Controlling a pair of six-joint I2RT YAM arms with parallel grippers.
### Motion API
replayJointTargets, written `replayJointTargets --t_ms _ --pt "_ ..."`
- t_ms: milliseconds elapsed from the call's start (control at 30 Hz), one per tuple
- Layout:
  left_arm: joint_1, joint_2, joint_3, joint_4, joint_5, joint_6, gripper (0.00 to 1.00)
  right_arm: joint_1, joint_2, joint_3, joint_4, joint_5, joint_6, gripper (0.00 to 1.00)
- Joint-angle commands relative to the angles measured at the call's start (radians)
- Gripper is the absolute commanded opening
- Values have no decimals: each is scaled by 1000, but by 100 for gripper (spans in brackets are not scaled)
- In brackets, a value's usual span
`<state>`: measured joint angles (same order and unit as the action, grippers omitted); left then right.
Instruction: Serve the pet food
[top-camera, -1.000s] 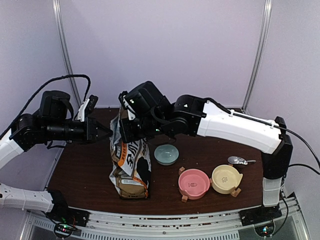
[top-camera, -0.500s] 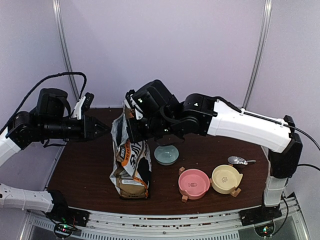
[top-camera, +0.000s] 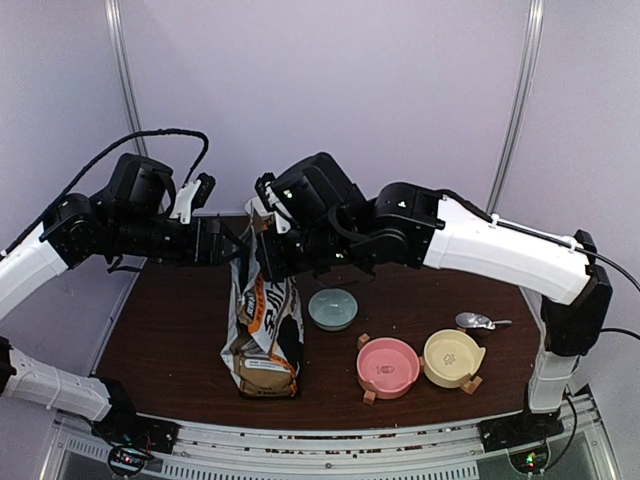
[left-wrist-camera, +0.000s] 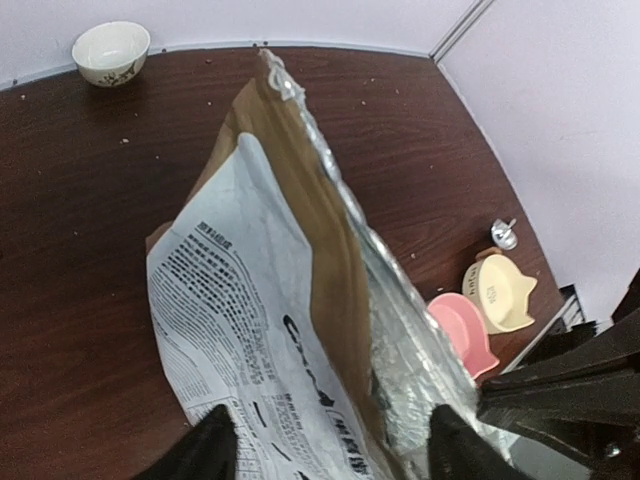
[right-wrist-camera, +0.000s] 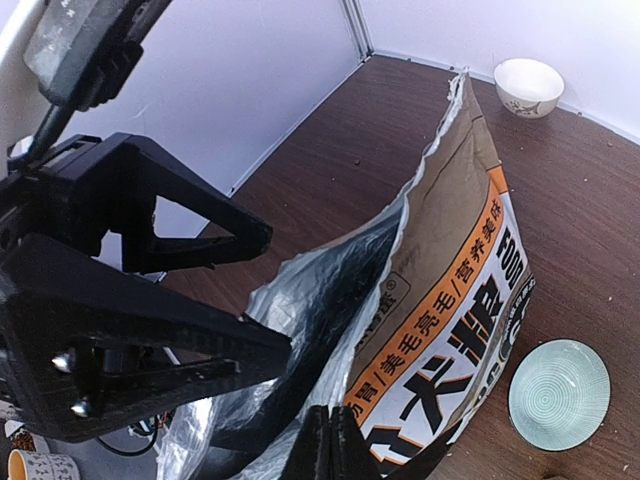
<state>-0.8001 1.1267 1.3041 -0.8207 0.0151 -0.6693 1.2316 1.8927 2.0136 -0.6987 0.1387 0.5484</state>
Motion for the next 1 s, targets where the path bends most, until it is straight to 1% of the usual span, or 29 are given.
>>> replayJointTargets --t_ms 0,100,133,167,233,267,333,500,533,967 --pt "6 11 27 0 -15 36 47 -10 -42 -21 9 20 -7 0" --pt "6 -2 7 14 -13 29 16 -10 -47 -31 15 27 -5 0" --pt "5 -7 -2 31 0 29 7 -10 -46 -32 20 26 -3 0" --pt "5 -14 -13 50 20 27 0 -10 -45 -33 25 21 0 0" --pt "5 -26 -38 94 54 19 0 -17 -41 -32 45 -8 17 0" --pt "5 -30 -46 108 68 15 0 -21 -39 -32 56 -27 24 2" --pt "5 -33 -55 119 83 12 0 -30 -33 -26 74 -56 39 17" --pt "4 -35 -58 120 89 11 0 -44 -26 -11 113 -102 66 41" --pt "3 -35 -58 120 89 11 0 -46 -24 -8 119 -109 72 43" --pt "4 -34 -55 123 101 14 0 -77 95 122 88 -151 91 44"
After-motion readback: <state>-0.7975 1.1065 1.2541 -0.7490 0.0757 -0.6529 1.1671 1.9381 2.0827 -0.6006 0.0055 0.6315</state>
